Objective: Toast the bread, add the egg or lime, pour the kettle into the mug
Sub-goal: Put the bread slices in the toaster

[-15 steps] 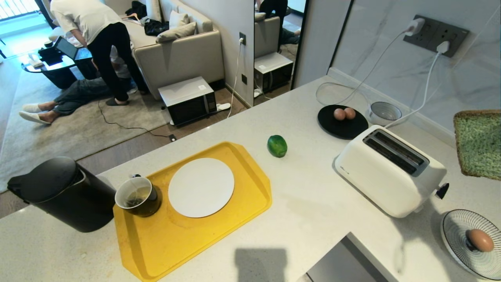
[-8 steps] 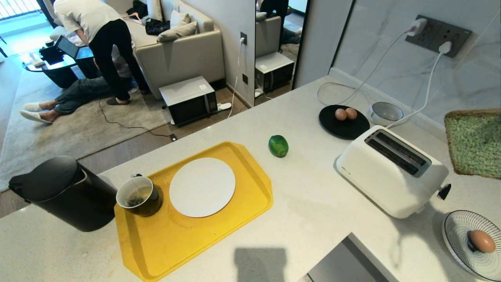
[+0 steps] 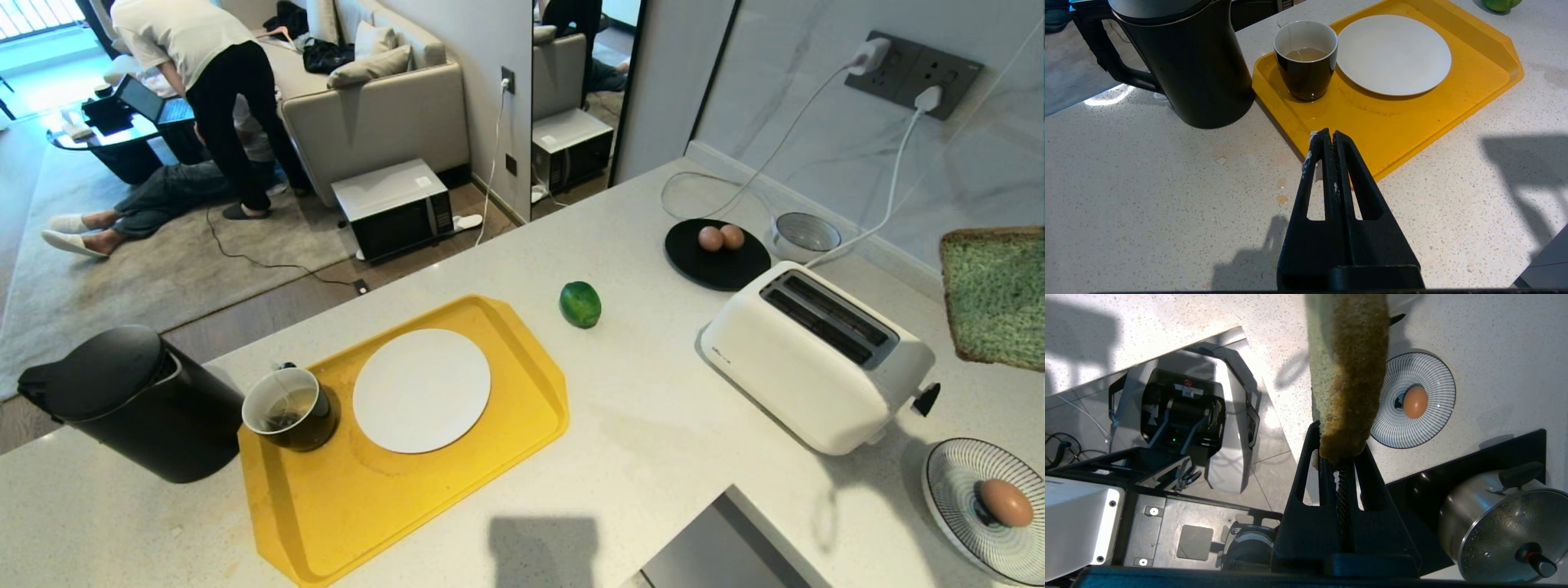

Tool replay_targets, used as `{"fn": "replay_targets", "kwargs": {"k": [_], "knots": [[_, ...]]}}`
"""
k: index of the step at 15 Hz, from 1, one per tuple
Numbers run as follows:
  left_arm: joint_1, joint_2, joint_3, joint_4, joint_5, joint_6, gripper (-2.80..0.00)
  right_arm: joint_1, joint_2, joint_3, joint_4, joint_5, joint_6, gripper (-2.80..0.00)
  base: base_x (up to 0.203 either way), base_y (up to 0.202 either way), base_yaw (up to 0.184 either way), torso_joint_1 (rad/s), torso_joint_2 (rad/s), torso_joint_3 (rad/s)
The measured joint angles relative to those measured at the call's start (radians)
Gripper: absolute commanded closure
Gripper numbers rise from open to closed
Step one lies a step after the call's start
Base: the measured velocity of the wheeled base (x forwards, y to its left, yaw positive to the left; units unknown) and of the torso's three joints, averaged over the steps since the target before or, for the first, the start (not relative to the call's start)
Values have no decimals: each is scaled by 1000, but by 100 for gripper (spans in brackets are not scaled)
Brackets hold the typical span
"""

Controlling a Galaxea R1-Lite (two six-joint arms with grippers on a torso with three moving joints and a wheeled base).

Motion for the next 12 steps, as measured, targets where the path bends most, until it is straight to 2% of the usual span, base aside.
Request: {"fn": "replay_targets", "kwargs": {"k": [3,8,12], "knots": [[1,0,0,0,-1,0,0,0,3,1,-1,1,7,0,3,1,-25,-1,1,-2],[0,0,0,0,0,0,0,-1,18,7,-23,0,2,0,2,2,-114,4,2,3],[1,0,0,0,-1,0,0,0,42,9,-119,-4,-3,0,0,0,0,0,0,0]]}}
